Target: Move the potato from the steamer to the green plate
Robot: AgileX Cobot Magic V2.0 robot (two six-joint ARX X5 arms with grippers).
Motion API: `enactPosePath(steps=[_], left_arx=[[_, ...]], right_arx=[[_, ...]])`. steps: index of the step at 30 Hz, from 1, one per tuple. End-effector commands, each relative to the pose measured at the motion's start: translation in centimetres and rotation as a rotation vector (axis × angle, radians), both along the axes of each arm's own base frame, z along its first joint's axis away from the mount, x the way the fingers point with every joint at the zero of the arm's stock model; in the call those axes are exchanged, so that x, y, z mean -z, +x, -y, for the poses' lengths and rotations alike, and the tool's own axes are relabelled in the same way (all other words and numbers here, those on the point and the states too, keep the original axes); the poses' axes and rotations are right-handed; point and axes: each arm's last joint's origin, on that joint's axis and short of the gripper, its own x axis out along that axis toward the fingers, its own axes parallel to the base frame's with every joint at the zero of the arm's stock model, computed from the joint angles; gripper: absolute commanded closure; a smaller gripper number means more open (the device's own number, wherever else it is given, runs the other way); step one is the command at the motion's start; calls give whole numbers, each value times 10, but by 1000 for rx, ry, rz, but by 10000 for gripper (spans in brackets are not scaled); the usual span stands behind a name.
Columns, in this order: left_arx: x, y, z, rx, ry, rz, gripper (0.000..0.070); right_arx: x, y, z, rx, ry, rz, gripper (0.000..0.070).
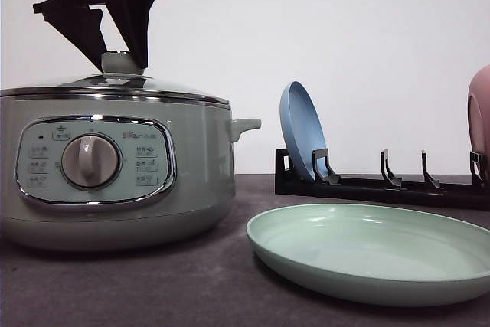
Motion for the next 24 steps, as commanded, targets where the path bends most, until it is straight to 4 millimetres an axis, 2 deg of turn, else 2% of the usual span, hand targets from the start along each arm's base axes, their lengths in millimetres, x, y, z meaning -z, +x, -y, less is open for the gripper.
enactPosePath(steps=[1, 3, 8, 9, 17, 24], left_arx=[[0, 4, 4, 4, 5, 2, 408], [0, 4, 3, 4, 7, -2, 457], [1, 3, 3, 4, 14, -19, 676], [1, 2, 3, 4, 16, -22, 692], [-1, 1, 2, 4, 16, -22, 699], [-21, -5, -2, -3, -14, 58, 698]], right_arx=[[-3, 2, -3, -11, 1, 18, 289], [-3, 2, -3, -11, 1, 18, 289], [-3, 2, -3, -11, 1, 17, 289], [-3, 2, -3, -11, 1, 17, 289], [-3, 2, -3, -11, 2, 18, 289], [-3, 2, -3, -11, 2, 18, 290]])
